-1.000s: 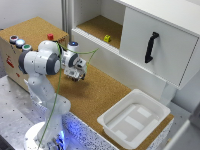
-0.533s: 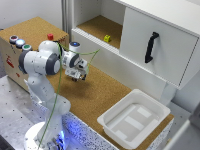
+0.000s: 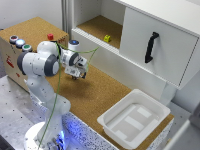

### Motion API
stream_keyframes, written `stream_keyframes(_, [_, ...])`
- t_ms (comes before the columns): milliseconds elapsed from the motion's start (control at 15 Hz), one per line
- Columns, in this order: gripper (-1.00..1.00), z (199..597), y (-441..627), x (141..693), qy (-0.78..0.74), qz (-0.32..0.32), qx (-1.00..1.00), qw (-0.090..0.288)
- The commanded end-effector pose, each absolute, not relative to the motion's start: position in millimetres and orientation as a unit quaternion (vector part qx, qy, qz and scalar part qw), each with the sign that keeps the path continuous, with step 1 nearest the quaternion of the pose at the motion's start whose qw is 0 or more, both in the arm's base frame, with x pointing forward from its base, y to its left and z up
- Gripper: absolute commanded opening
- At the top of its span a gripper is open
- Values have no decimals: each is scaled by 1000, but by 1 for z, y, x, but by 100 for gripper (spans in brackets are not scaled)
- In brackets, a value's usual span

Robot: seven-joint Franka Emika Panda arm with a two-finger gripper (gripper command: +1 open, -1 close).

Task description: Rotate the purple block towards the left

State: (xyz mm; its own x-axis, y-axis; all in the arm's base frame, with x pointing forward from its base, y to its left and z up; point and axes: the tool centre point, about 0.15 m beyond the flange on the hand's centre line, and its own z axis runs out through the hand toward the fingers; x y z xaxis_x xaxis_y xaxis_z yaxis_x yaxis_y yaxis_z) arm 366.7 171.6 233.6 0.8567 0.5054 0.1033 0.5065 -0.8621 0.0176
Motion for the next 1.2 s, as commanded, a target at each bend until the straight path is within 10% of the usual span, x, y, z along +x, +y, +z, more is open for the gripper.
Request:
stream_keyframes(0, [-100,252,181,383,-373,3,-927,-41])
stream_keyframes(1133, [-100,233,151,341,-754,-9,-657,2])
